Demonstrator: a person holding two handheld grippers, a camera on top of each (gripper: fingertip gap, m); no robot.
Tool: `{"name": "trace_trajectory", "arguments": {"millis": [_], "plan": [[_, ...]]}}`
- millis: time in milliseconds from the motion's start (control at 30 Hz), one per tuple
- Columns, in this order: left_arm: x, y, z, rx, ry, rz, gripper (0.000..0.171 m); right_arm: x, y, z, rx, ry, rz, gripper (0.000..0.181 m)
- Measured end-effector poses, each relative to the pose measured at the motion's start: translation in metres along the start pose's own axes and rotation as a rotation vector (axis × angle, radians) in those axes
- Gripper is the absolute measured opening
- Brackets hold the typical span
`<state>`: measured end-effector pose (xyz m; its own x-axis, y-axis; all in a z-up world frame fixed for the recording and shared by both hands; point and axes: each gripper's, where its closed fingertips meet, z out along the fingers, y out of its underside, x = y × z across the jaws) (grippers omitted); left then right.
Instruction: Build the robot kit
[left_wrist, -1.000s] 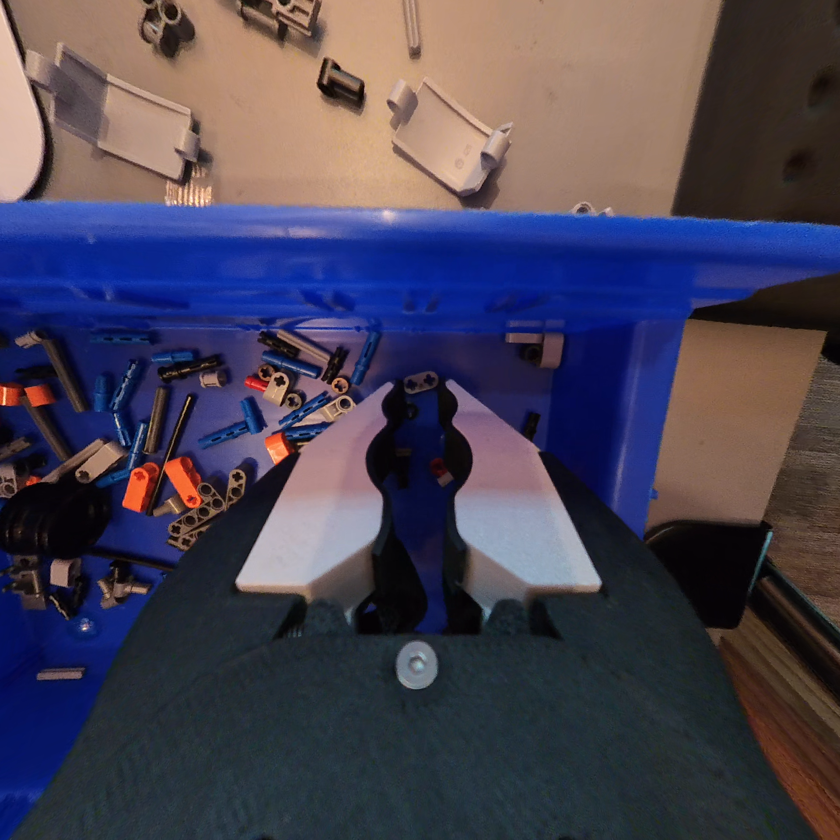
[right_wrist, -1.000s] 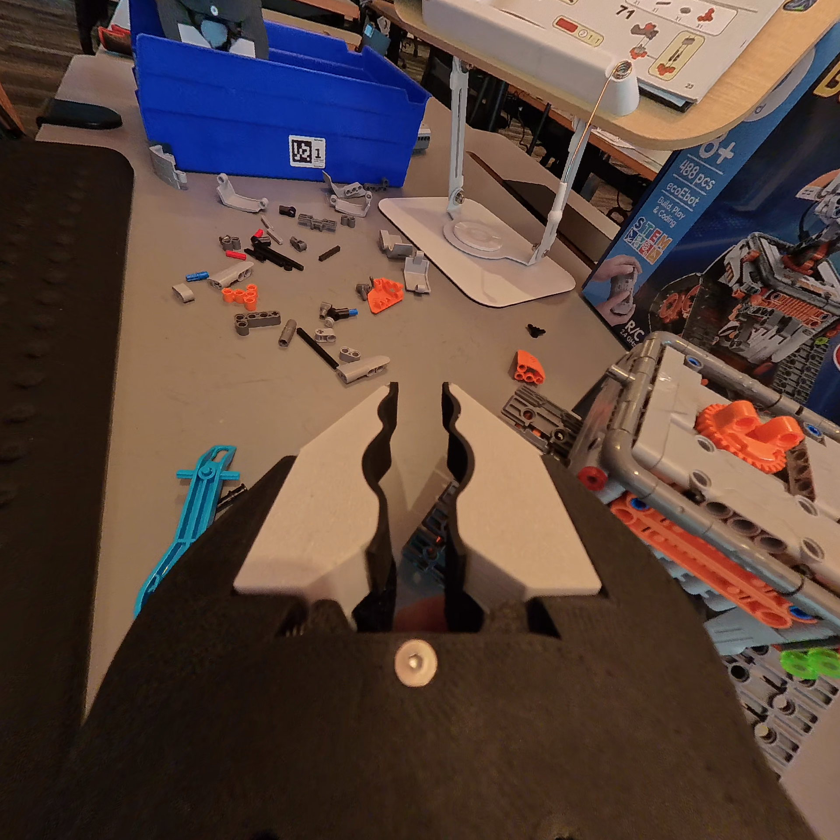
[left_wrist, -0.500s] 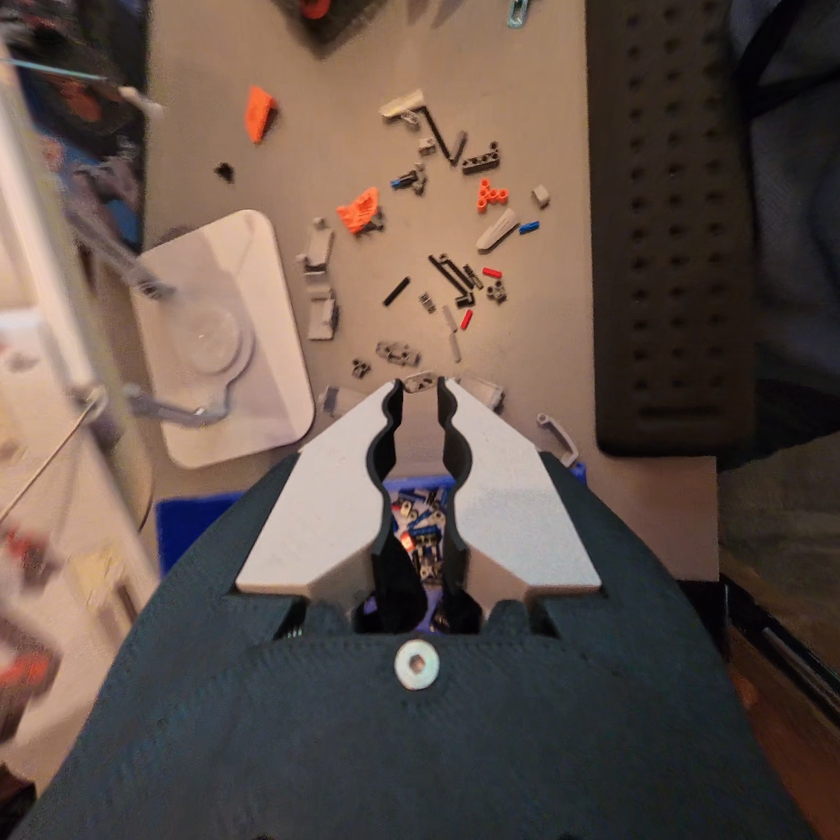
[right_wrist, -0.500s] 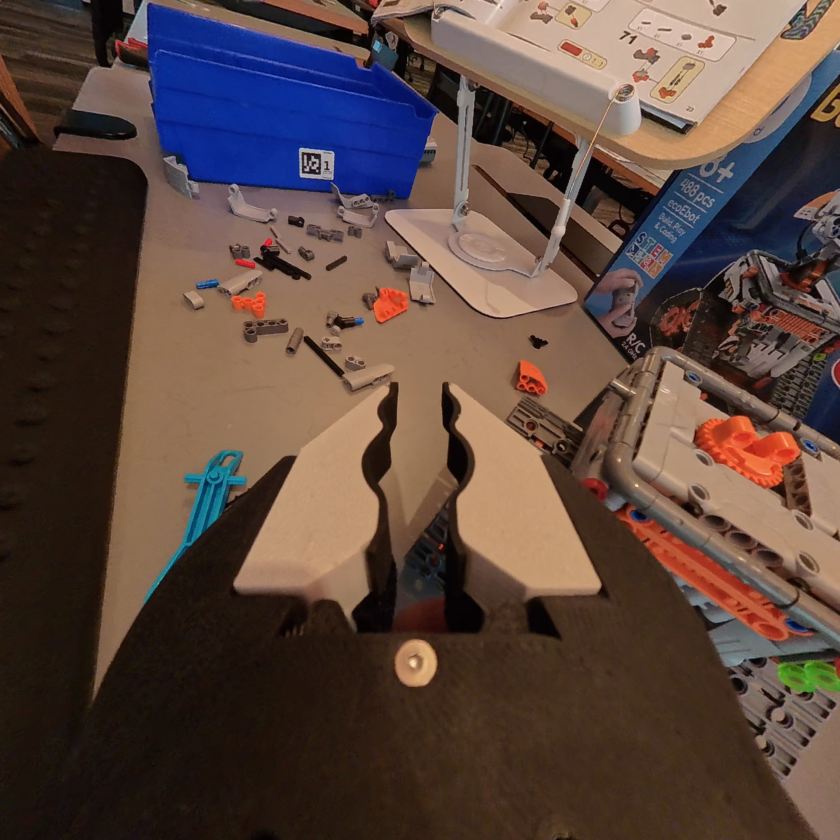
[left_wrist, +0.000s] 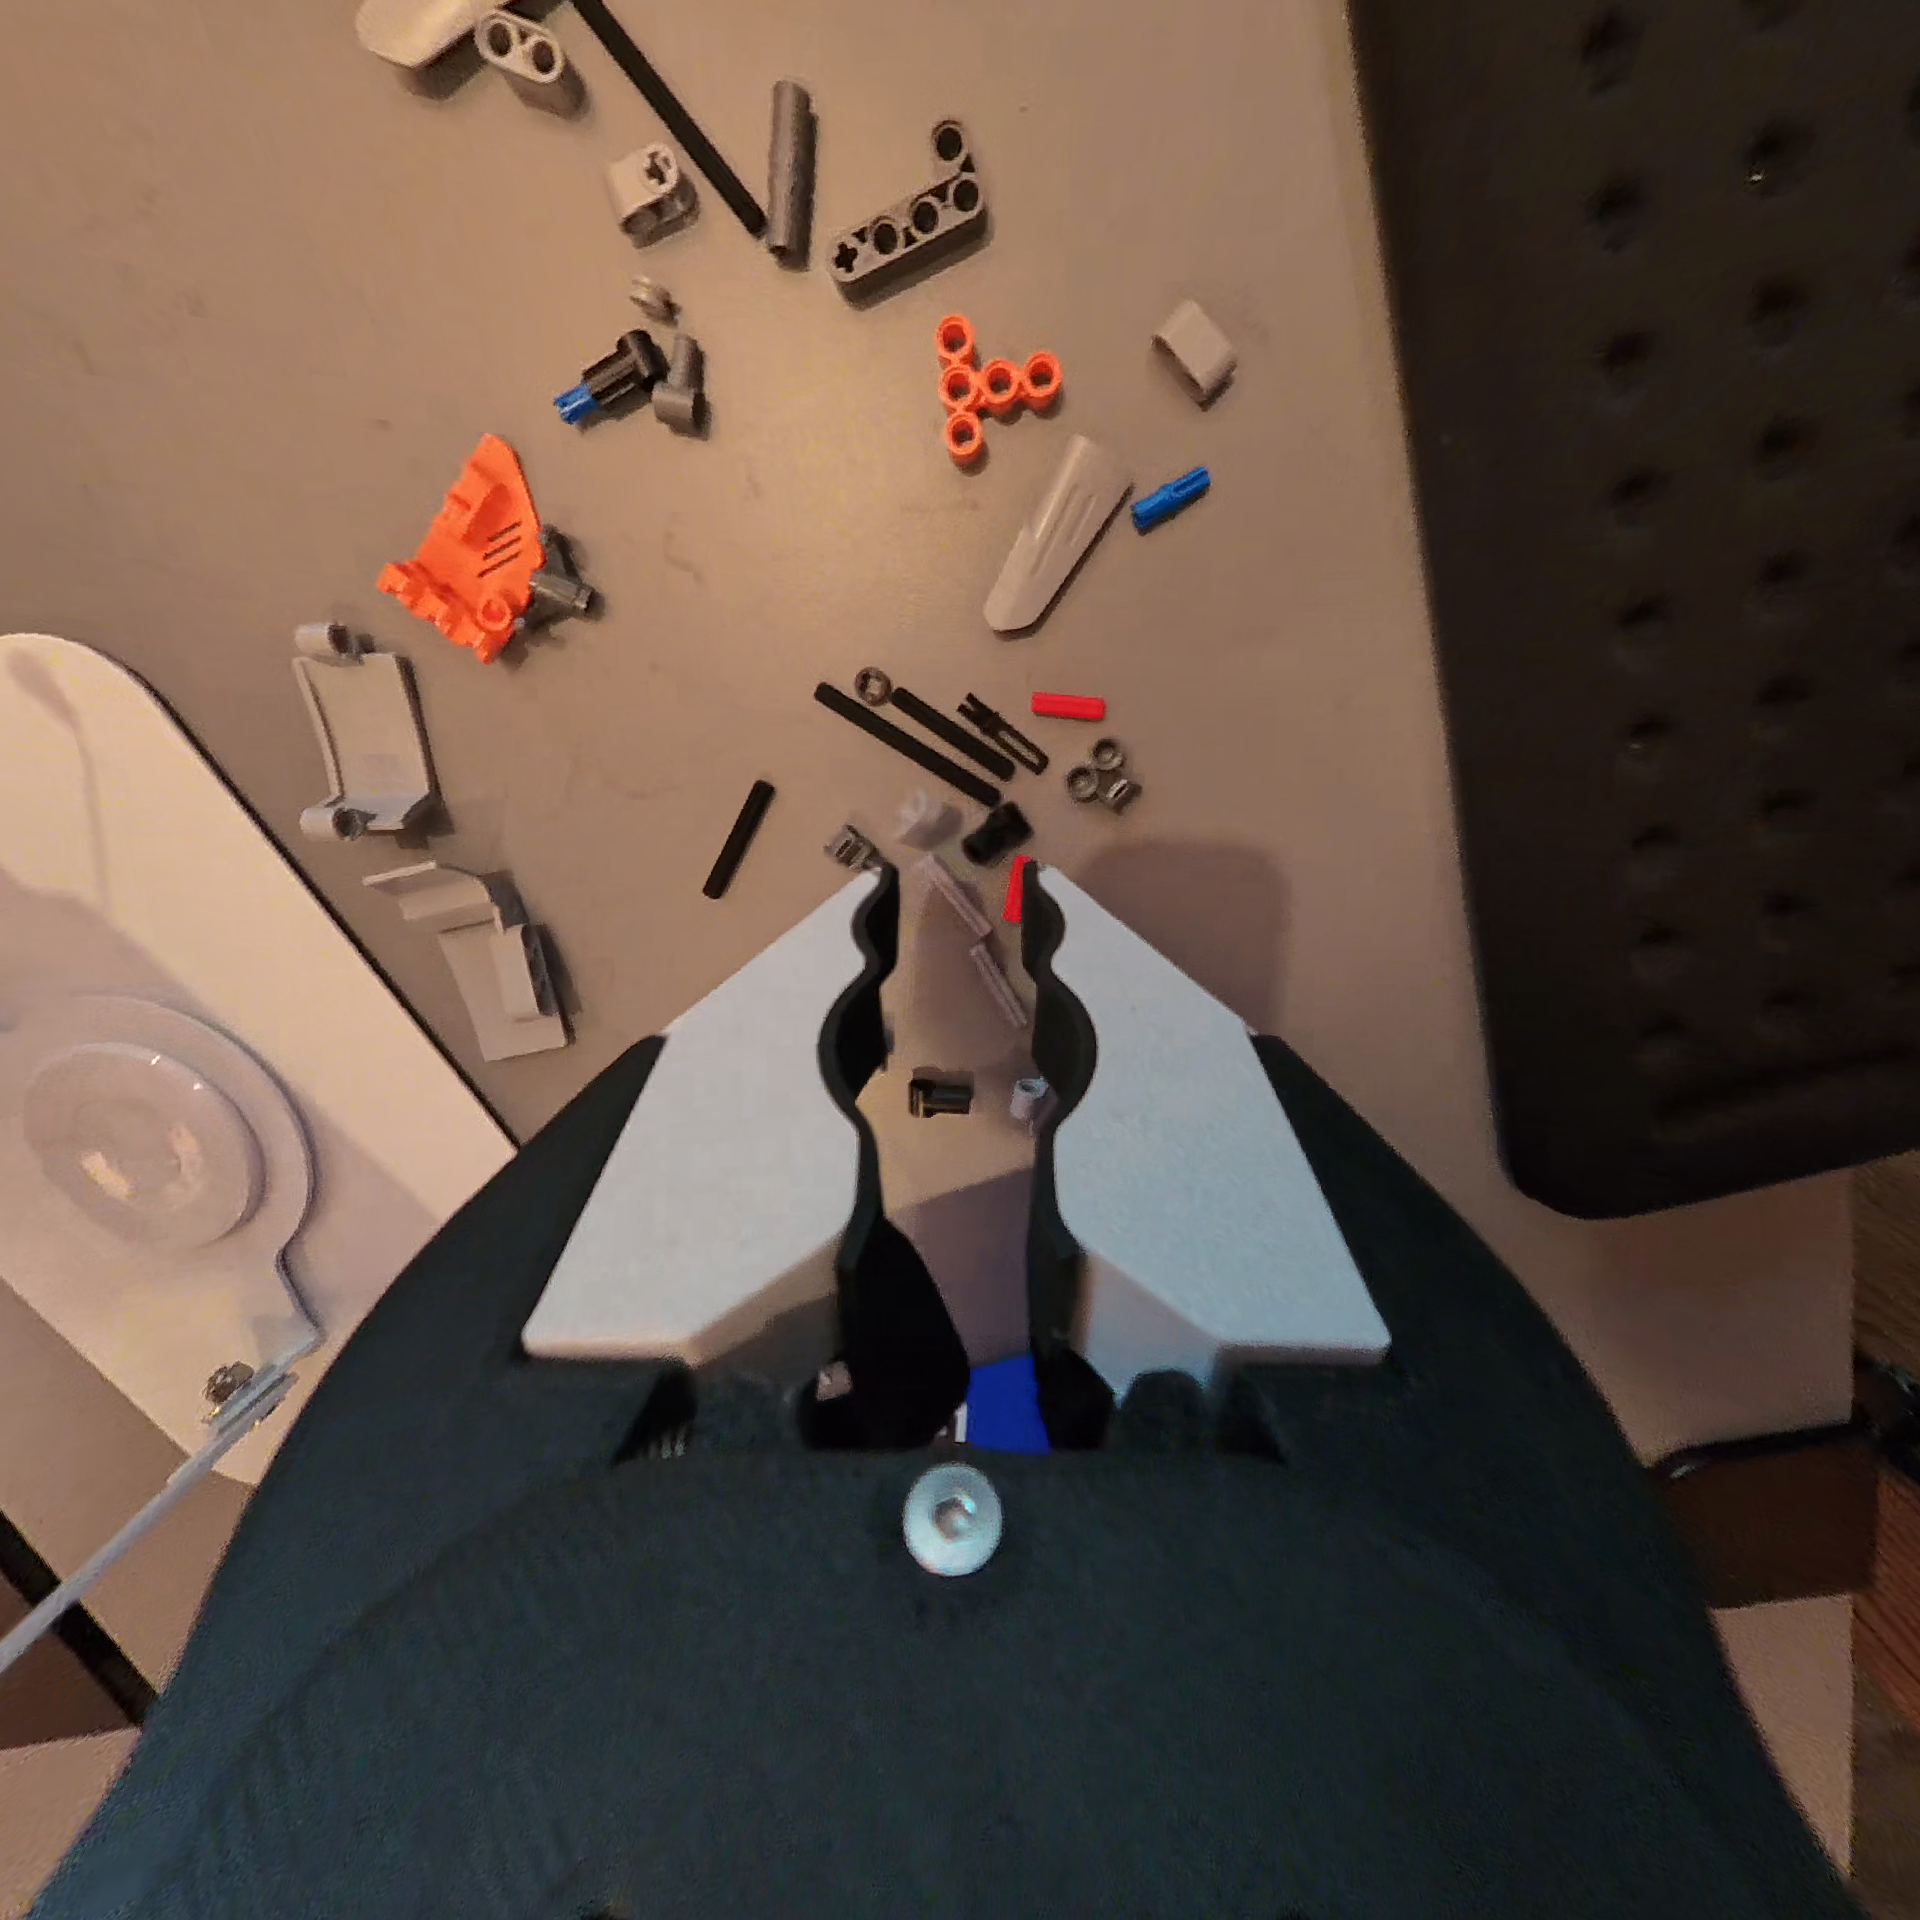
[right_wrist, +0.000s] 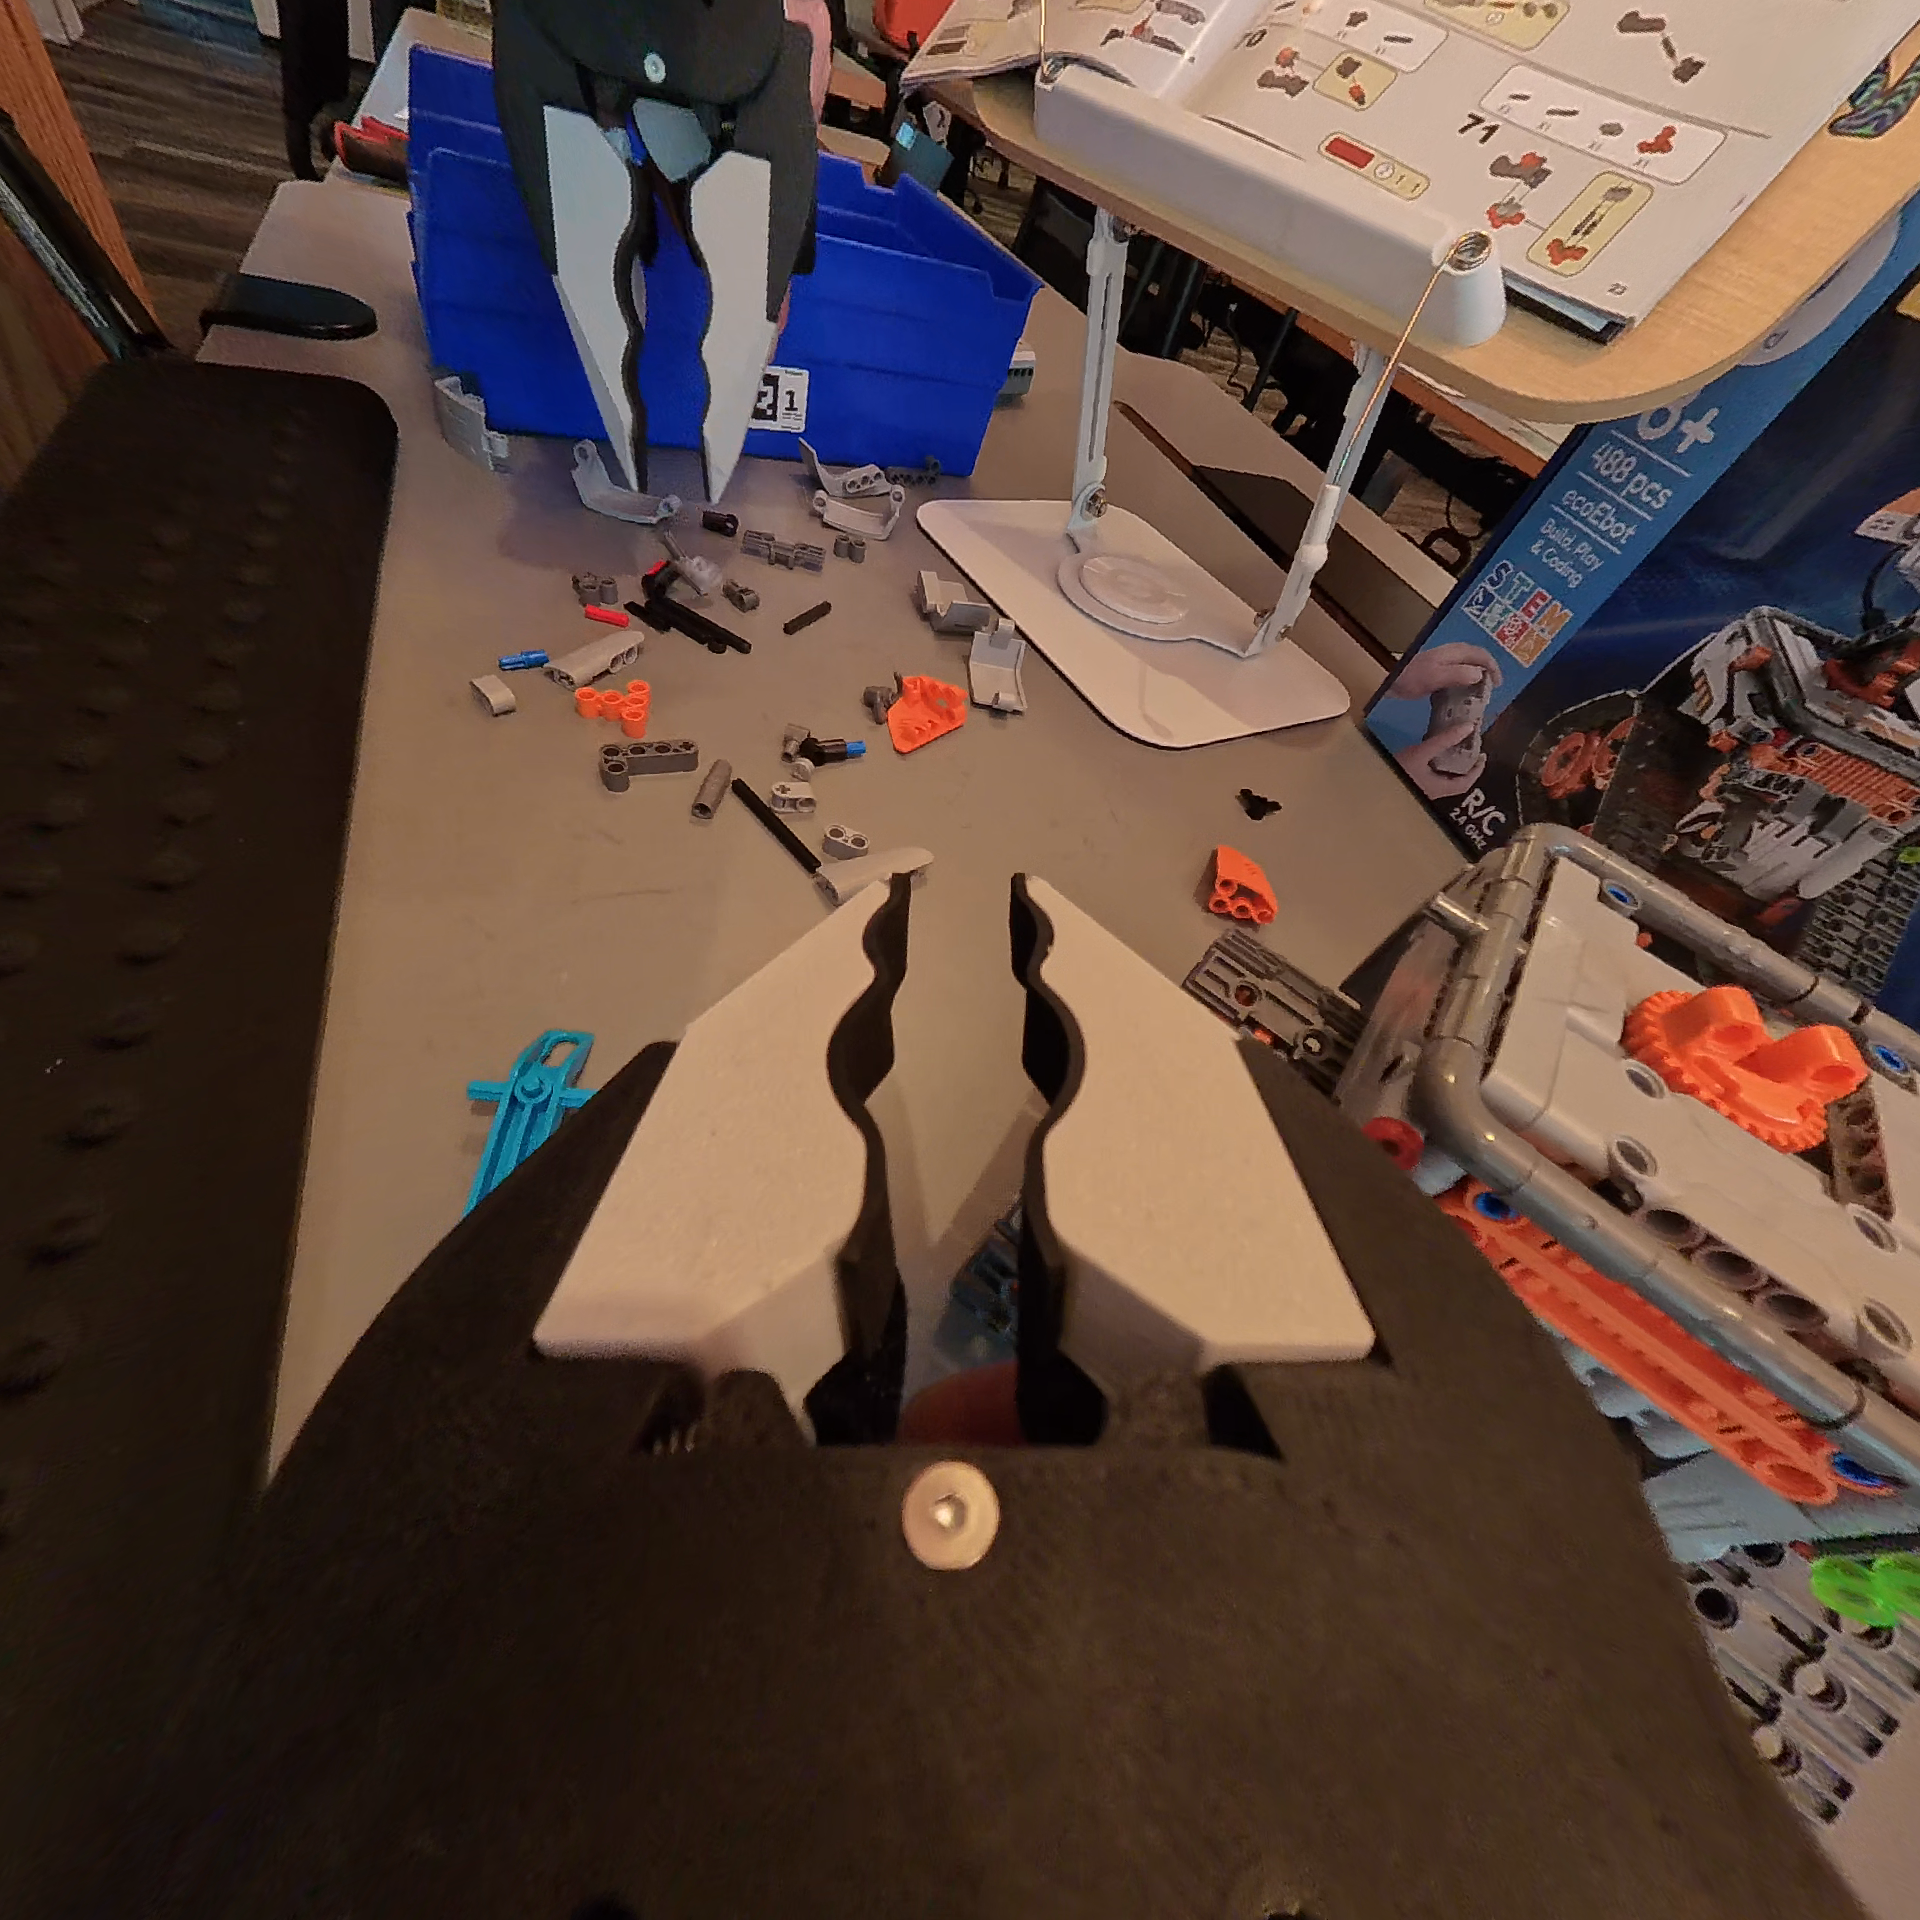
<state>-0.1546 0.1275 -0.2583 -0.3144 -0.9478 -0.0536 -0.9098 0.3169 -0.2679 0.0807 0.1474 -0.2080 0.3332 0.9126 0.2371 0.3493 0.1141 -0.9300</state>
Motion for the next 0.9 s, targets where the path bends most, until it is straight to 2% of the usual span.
{"name": "trace_trajectory", "arguments": {"millis": [100, 200, 300, 367, 433, 500, 700, 767, 900], "plan": [[-0.004, 0.002, -0.016, 0.034, -0.055, -0.029, 0.022, 0.001, -0.001, -0.001, 0.003, 0.006, 0.000, 0.017], [-0.008, 0.020, -0.056, 0.040, -0.147, -0.098, 0.020, 0.003, -0.002, -0.002, 0.009, 0.018, 0.002, 0.017], [0.003, 0.062, -0.103, -0.047, -0.201, -0.197, 0.014, 0.002, -0.003, -0.001, 0.012, 0.012, 0.000, 0.017], [0.020, 0.100, -0.125, -0.153, -0.164, -0.332, 0.015, -0.001, -0.005, 0.001, 0.014, 0.001, -0.009, 0.017], [0.045, 0.125, -0.136, -0.217, -0.090, -0.454, 0.014, -0.005, -0.008, 0.002, 0.020, -0.011, -0.020, 0.017], [0.068, 0.160, -0.138, -0.370, -0.060, -0.535, 0.013, -0.008, -0.010, 0.001, 0.029, -0.021, -0.027, 0.017], [0.136, 0.230, -0.106, -0.621, 0.098, -0.781, 0.021, -0.019, -0.024, -0.002, 0.075, -0.051, -0.057, 0.017], [0.145, 0.241, -0.094, -0.633, 0.115, -0.843, 0.022, -0.022, -0.026, -0.004, 0.084, -0.056, -0.067, 0.017], [0.148, 0.245, -0.074, -0.598, 0.140, -0.906, 0.024, -0.025, -0.030, -0.006, 0.103, -0.063, -0.073, 0.017]]}}
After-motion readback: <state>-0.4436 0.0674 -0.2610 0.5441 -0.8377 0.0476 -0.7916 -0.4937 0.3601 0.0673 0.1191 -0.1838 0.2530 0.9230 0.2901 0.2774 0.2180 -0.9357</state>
